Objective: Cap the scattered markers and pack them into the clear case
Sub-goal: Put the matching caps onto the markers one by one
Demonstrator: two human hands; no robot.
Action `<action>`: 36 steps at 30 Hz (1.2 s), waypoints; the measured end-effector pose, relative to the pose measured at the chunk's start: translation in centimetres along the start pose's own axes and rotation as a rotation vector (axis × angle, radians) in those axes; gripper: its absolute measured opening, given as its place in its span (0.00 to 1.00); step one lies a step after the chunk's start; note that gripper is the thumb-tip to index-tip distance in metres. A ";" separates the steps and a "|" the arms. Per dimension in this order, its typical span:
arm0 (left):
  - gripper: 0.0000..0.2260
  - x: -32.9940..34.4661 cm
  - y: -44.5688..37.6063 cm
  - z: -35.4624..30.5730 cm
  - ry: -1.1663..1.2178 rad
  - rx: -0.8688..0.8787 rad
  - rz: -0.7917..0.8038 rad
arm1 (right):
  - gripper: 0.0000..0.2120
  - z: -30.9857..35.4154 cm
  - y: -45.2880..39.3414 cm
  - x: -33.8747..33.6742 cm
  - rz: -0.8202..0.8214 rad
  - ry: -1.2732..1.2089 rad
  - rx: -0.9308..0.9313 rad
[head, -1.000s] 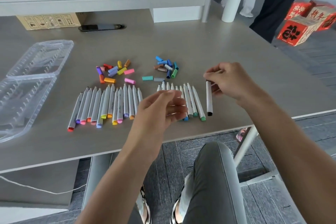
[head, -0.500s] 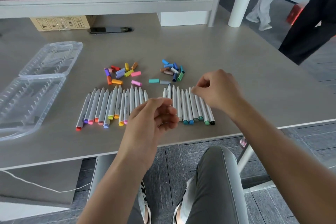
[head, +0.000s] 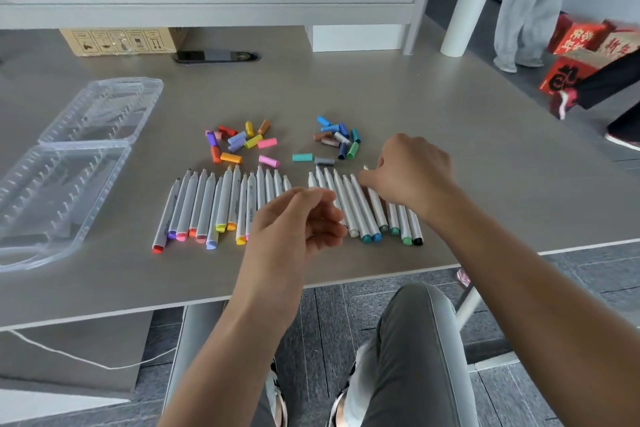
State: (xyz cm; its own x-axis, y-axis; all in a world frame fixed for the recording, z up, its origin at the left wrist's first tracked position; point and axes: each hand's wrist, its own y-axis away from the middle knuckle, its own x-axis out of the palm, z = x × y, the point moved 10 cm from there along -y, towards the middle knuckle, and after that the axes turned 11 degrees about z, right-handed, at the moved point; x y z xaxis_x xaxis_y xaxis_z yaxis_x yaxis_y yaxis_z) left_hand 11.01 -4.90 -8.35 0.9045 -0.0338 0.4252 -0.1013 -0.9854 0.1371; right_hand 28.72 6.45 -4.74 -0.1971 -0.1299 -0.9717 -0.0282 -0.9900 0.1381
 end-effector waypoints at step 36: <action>0.12 -1.4 -1.3 -0.8 0.140 -0.052 0.074 | 0.06 6.3 -3.6 -0.1 0.080 -0.544 -0.312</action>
State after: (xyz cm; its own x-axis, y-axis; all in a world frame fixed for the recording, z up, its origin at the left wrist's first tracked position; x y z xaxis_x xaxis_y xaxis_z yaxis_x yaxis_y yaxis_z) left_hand 9.49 -3.47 -8.40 0.8274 -0.0789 0.5560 -0.1903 -0.9709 0.1454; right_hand 22.62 10.40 -3.92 -0.6589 -0.2387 -0.7133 0.2781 -0.9584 0.0639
